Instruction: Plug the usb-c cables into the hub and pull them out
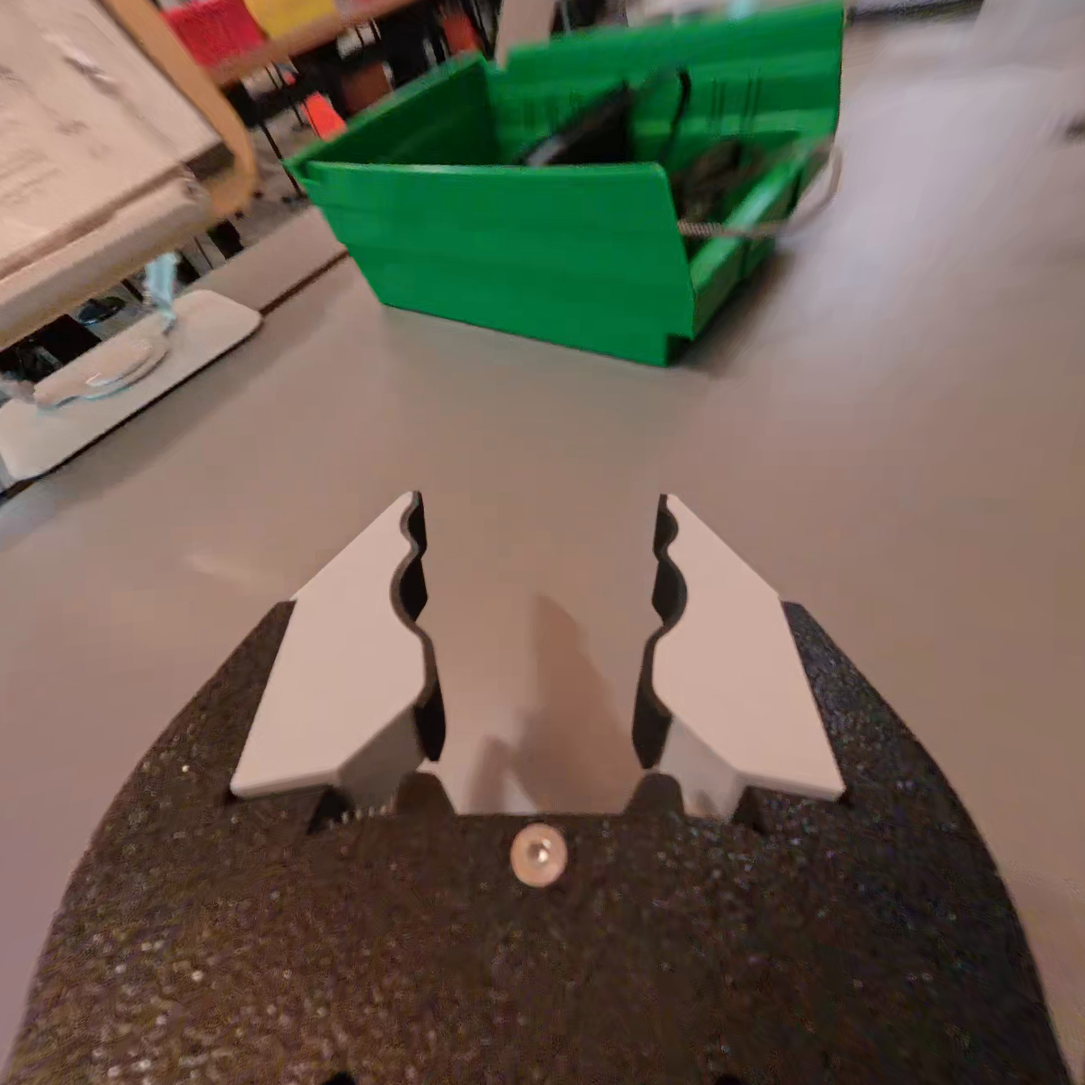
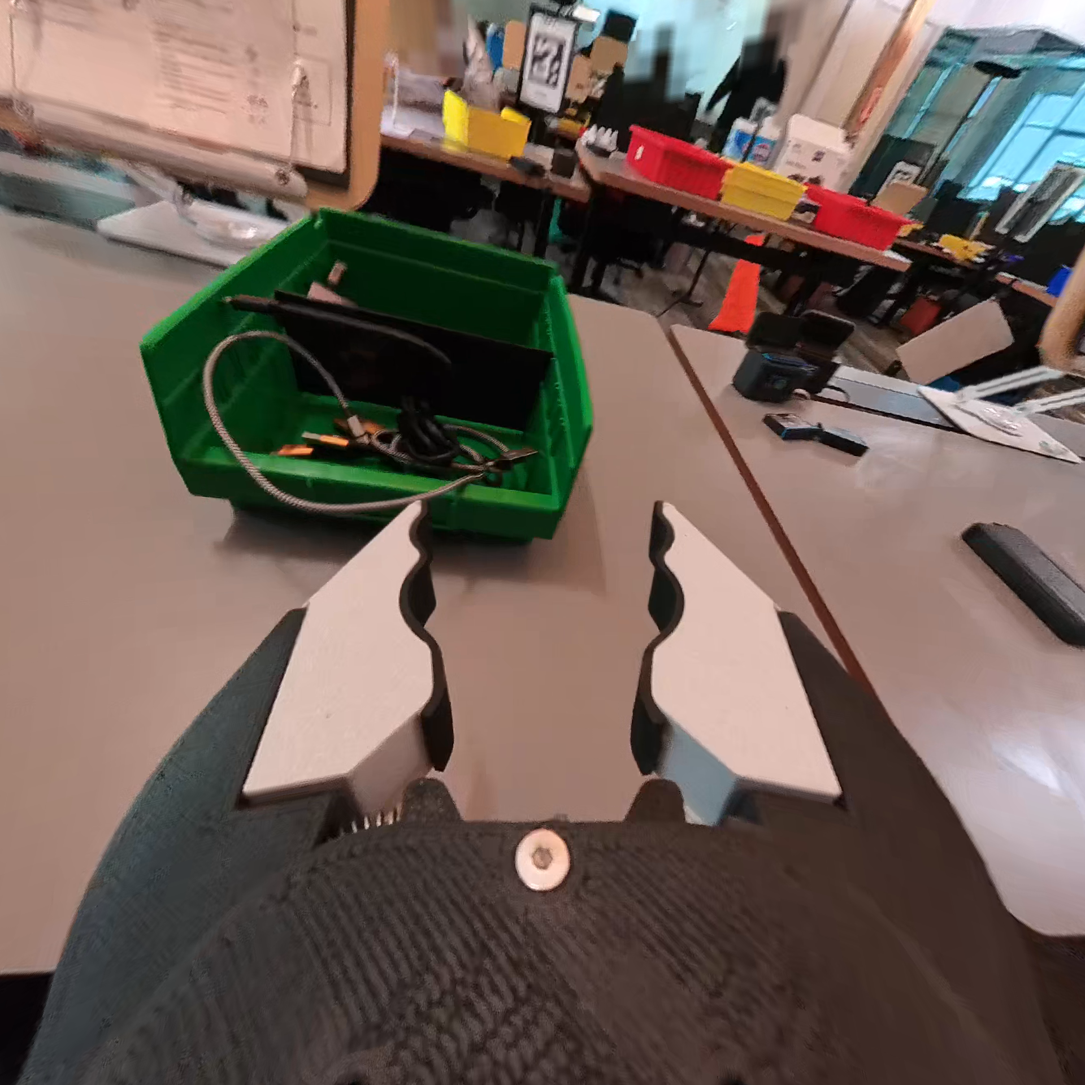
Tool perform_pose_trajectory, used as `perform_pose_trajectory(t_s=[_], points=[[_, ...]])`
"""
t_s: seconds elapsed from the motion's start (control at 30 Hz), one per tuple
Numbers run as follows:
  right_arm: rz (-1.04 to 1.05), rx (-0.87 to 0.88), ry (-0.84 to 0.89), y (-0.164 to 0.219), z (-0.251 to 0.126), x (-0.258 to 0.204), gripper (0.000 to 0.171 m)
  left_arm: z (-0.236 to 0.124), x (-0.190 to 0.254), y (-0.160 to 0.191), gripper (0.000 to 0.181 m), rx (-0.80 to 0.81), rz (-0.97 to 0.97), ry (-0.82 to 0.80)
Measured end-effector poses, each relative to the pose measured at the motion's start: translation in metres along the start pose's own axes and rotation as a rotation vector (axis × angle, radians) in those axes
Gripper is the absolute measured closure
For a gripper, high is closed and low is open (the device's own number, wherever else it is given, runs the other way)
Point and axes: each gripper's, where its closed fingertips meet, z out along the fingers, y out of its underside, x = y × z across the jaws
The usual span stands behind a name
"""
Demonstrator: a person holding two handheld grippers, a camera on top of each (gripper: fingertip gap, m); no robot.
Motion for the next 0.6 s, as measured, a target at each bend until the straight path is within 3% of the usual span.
perform_pose_trajectory(t_s=[0.1, 0.23, 0.37, 0.47, 0.6], points=[[0.077, 0.012, -0.037, 0.000, -0.005, 0.006, 0.097, 0.038, 0.031, -0.009, 0.105, -0.086, 0.022, 0.042], [0.042, 0.032, -0.052, -0.006, -0.013, 0.006, 0.096, 0.078, 0.051, -0.047, 0.107, -0.038, 0.033, 0.021], [0.070, 0.058, -0.082, -0.014, -0.016, 0.002, 0.097, 0.117, 0.038, -0.067, 0.110, -0.010, 0.020, -0.138], [0.067, 0.080, -0.105, -0.019, -0.018, -0.003, 0.098, 0.132, 0.030, -0.077, 0.128, 0.027, -0.052, -0.197], [0.072, 0.078, -0.120, -0.020, -0.018, -0.009, 0.098, 0.146, 0.017, -0.079, 0.136, 0.008, -0.069, -0.244]])
